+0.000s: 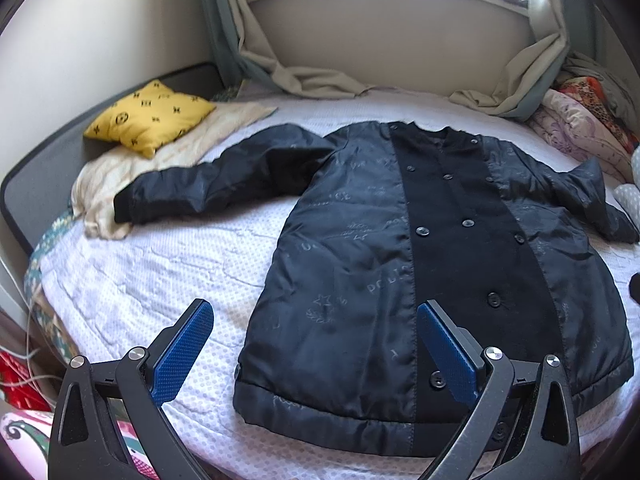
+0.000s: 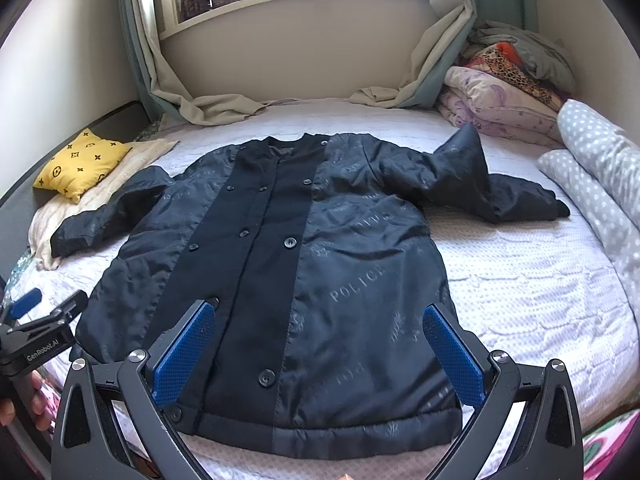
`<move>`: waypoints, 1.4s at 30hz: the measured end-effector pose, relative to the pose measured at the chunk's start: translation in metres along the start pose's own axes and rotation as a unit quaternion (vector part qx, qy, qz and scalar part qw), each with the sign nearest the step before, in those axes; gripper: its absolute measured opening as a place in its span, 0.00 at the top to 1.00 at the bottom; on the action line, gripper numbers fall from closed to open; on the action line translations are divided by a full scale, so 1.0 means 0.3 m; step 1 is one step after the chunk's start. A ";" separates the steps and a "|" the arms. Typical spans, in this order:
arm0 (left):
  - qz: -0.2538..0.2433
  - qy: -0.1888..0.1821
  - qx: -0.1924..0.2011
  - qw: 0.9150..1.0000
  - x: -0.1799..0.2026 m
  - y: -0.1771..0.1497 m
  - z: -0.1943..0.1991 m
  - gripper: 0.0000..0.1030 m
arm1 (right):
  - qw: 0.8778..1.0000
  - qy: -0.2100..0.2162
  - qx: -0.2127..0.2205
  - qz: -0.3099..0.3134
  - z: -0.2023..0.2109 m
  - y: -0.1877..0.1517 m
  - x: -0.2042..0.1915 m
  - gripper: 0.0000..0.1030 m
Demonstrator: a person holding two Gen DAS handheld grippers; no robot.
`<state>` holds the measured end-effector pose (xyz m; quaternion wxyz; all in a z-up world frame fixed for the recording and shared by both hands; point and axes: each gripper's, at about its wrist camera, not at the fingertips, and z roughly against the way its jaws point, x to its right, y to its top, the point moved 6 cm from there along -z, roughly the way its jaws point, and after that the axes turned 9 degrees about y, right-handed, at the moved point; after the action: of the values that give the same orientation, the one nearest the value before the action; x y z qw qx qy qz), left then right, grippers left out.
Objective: Fold large clothes
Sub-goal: 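Grasp the coat sleeve cuff with the left gripper and lift it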
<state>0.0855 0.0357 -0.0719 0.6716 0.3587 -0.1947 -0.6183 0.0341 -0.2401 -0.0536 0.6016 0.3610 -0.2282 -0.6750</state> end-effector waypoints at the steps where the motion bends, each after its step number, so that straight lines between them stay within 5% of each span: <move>1: 0.002 0.001 -0.006 1.000 -0.007 0.004 -0.010 0.00 | 1.000 -0.001 0.001 0.002 -0.003 0.015 -0.002 0.00; 8: 0.033 -0.018 -0.029 0.999 -0.053 0.065 -0.068 0.00 | 0.999 0.015 0.008 0.035 -0.027 0.180 -0.033 0.00; 16: 0.090 -0.019 -0.040 0.995 -0.194 0.217 -0.157 0.00 | 0.993 0.017 0.064 0.101 -0.069 0.465 -0.050 0.00; 21: 0.140 -0.025 -0.066 0.988 -0.329 0.307 -0.255 0.00 | 0.993 0.031 0.072 0.090 -0.142 0.486 0.005 0.00; 27: 0.238 -0.053 -0.118 0.963 -0.497 0.363 -0.383 0.00 | 0.996 0.030 0.026 0.074 -0.241 0.432 0.060 0.00; 32: 0.324 -0.080 -0.138 0.932 -0.618 0.389 -0.484 0.02 | 0.997 0.033 0.017 0.071 -0.280 0.417 0.073 0.00; 42: 0.421 -0.118 -0.172 0.882 -0.726 0.372 -0.717 0.24 | 0.997 0.027 -0.002 0.073 -0.349 0.390 0.079 0.00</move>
<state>0.2796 0.2964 -0.0952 0.8920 0.0458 -0.2960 -0.3386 0.1892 -0.2701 -0.0382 0.6561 0.3602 -0.2365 -0.6196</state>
